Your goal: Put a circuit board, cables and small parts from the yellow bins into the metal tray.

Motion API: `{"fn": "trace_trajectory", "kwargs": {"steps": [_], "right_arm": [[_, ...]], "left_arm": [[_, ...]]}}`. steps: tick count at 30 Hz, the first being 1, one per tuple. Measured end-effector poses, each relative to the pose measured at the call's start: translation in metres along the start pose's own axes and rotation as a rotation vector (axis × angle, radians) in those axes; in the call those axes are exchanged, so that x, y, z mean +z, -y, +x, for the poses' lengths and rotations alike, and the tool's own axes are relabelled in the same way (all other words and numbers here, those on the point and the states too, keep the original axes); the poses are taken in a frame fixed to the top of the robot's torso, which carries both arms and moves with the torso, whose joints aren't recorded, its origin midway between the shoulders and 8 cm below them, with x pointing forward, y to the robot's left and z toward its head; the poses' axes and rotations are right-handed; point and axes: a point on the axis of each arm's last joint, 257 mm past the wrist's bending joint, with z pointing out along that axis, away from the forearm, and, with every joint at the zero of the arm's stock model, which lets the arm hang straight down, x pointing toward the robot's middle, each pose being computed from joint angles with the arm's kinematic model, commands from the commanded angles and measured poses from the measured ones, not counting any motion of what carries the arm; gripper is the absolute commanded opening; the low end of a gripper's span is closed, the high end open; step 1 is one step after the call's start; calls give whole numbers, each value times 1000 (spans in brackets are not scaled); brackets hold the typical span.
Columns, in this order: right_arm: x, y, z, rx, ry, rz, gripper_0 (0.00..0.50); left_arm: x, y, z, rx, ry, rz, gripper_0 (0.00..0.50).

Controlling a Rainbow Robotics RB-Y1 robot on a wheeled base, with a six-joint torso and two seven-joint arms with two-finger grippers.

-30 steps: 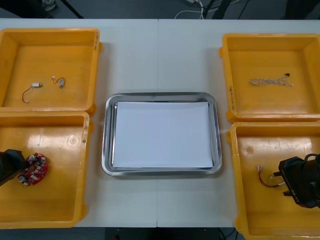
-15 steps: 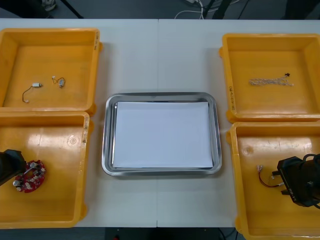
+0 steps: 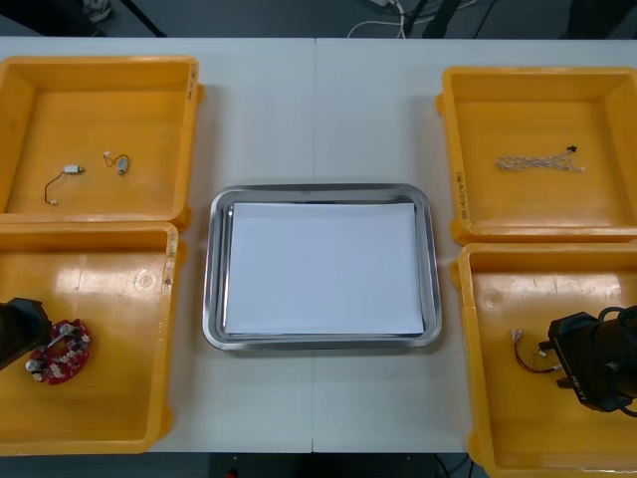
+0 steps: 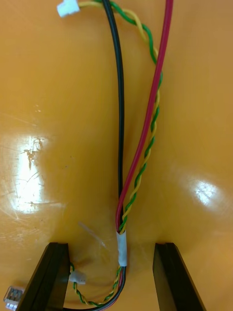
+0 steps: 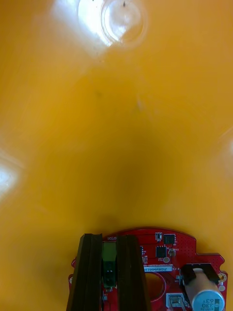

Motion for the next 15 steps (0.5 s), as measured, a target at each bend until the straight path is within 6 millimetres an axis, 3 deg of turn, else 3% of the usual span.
{"fn": "trace_trajectory", "kwargs": {"steps": [2, 4, 5, 6, 7, 15], "right_arm": [[0, 0, 0, 0, 0, 0, 488], [0, 0, 0, 0, 0, 0, 246], [0, 0, 0, 0, 0, -2, 162], [0, -1, 0, -1, 1, -5, 19], [0, -2, 0, -1, 1, -6, 0], [1, -2, 0, -1, 2, -9, 0]], "left_arm": [[-1, -2, 5, -1, -25, -7, 0], [-3, -6, 13, -4, -59, -19, 0], [-5, -8, 15, -6, -72, -25, 1], [-7, -10, 16, -8, -82, -31, 0], [-9, -12, 17, -10, -94, -38, 0], [-30, -13, 3, 14, -105, -68, 0]]}}
